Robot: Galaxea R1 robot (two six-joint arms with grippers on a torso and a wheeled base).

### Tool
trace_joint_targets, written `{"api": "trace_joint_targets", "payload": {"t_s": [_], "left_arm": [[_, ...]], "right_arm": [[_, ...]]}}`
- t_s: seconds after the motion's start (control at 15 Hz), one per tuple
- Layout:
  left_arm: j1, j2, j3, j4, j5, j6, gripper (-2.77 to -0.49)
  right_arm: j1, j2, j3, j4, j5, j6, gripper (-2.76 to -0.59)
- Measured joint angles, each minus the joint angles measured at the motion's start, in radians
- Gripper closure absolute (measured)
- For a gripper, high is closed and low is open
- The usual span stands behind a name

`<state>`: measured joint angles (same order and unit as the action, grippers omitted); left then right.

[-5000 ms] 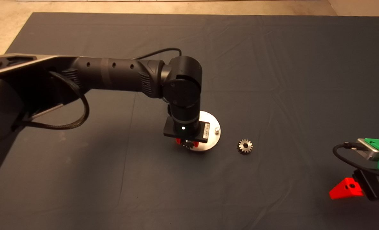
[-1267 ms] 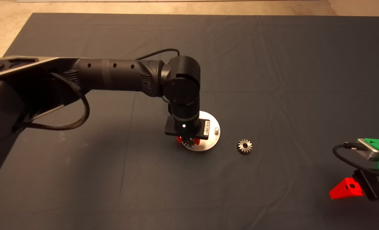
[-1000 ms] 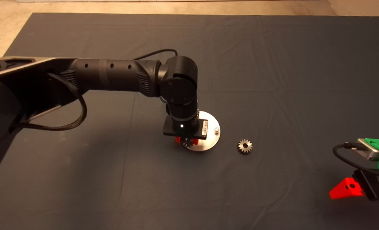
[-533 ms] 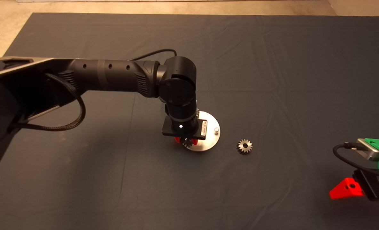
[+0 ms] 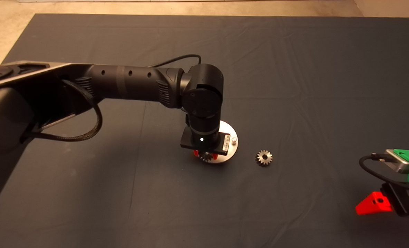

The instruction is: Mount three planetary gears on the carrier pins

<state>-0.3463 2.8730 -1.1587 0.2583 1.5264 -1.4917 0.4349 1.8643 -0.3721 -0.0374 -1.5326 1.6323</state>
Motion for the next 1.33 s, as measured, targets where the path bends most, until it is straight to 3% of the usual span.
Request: {"api": "trace_joint_targets", "payload": {"t_s": [1.0, 1.33], "left_arm": [[-0.009, 0.006, -0.046, -0.002, -0.003, 0.013, -0.83], [-0.017, 0.005, -0.076, -0.004, -0.007, 0.042, -0.83]], "right_arm": [[0.0, 0.0, 0.0, 0.0, 0.0, 0.0, -2.75], [0.0, -0.003, 0.0, 0.0, 0.0, 0.0, -2.75]]}}
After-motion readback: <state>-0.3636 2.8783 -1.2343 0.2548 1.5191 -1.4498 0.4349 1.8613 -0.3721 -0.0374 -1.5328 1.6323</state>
